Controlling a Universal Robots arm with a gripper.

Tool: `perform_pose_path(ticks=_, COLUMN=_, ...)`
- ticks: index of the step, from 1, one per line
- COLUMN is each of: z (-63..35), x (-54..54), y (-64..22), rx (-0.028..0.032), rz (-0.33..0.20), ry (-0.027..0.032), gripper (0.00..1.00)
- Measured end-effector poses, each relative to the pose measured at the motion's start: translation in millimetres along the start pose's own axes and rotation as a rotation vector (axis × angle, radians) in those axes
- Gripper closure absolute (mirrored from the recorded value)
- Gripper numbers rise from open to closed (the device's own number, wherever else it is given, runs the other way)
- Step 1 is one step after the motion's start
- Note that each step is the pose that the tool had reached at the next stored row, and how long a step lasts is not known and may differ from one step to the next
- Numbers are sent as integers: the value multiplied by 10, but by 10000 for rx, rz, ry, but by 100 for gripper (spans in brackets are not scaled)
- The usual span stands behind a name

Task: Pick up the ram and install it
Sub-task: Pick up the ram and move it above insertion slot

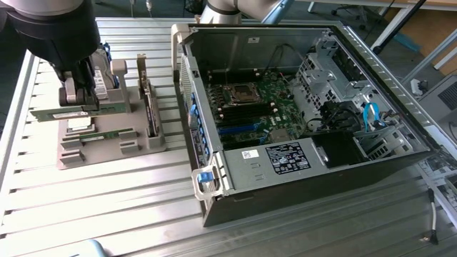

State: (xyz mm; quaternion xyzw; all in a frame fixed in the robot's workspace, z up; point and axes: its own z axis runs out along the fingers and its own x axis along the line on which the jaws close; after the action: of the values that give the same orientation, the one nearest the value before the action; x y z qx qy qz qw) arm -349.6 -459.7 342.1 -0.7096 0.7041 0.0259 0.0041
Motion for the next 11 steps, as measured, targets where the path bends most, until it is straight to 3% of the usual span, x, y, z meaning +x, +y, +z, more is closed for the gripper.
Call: perform_pose_path(ticks=11, z=-200, x=-8, y=-4, rx=1, rz=-1, ry=0, gripper=88)
